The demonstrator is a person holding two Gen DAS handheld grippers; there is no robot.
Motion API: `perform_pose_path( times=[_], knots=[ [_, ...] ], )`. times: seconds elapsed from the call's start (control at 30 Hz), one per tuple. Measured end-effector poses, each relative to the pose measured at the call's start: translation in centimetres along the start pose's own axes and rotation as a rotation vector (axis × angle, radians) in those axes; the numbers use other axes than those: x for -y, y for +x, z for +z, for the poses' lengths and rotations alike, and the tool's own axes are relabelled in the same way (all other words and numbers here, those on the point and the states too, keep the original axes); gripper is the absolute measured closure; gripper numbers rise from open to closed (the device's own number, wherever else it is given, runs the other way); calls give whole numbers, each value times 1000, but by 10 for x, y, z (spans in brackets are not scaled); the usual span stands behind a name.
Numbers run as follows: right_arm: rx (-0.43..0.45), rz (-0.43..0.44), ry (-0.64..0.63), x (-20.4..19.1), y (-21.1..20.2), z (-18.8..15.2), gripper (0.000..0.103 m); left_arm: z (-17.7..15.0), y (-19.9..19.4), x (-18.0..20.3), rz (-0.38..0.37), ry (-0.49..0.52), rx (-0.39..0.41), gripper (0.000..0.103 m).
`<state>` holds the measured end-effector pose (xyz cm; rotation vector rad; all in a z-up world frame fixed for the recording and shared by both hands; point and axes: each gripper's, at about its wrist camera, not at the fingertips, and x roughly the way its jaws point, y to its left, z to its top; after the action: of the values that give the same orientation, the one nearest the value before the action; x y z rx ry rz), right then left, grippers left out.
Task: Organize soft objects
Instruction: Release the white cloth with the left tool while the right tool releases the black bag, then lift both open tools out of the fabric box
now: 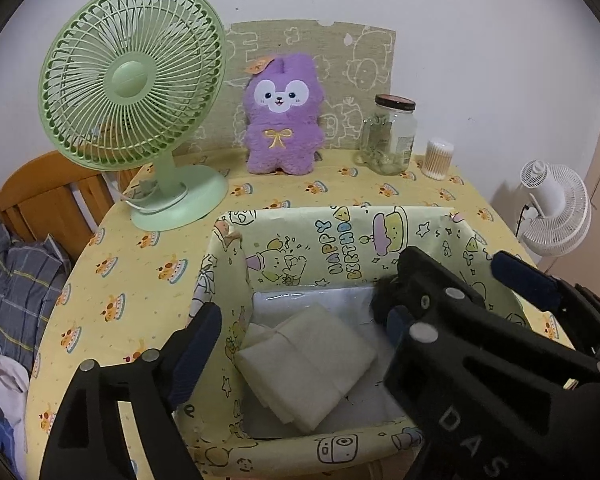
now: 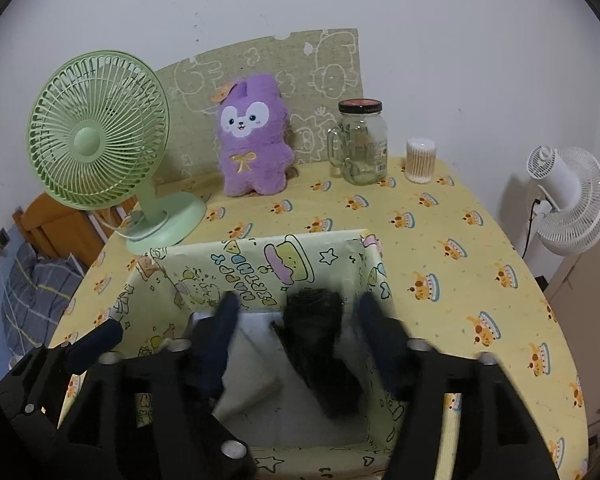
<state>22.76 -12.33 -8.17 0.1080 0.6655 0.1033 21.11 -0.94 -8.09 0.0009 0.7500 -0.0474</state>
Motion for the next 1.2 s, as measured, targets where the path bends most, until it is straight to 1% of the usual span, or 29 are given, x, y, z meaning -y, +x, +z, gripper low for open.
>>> perform_pose_path(
  times=[0.03,0.23,0.5,0.7,0.9,1.2],
  knots=[
    [3,-3,-3,0,-1,0,22,0,0,0,1,0,3,15],
    [10,-19,-24,-3,-10,2,11,2,-11,0,4,9,22,14],
    [52,-15,-38,-7,-33,5,6,3,-34,2,4,22,66,5],
    [82,-20,-52,-10,-51,7,4,3,-50,3,10,30,88,0],
    [111,-2,-57,-11,-71,9,2,1,-68,4,-9,32,121,0],
    [156,-14,-75,-14,-101,8,2,-2,-93,8,-18,49,157,0]
  ],
)
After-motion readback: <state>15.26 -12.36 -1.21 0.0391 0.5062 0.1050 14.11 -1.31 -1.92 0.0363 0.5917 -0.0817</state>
